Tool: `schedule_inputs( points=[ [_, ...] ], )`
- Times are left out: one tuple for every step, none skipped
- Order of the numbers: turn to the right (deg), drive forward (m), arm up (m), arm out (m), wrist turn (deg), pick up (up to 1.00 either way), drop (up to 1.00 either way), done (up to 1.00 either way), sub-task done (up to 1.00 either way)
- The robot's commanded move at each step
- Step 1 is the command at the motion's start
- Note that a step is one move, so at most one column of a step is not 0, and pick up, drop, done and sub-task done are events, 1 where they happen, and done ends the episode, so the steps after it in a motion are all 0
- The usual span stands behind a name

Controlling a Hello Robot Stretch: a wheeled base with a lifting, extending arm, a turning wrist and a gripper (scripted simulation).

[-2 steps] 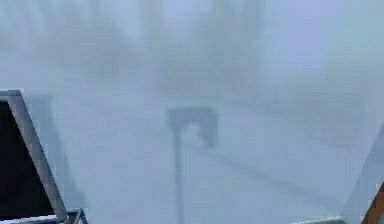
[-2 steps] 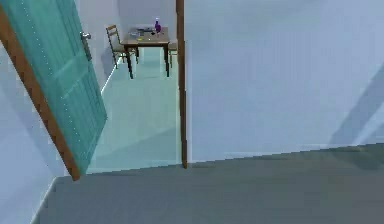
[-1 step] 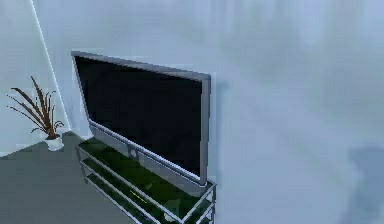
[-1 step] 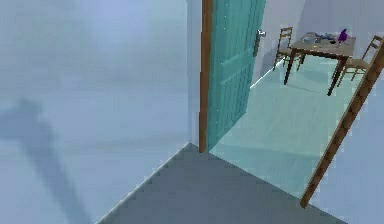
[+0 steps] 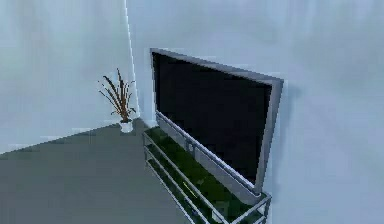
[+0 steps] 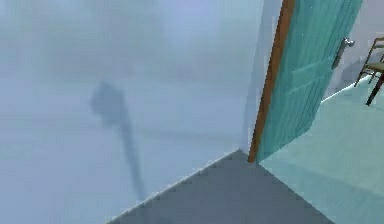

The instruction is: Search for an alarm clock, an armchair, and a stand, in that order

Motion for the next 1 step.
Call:
schedule_inputs(
  points=[
    [0.0,0.00,0.00,0.00,0.0,0.00,0.00,1.00,0.00]
  ],
)
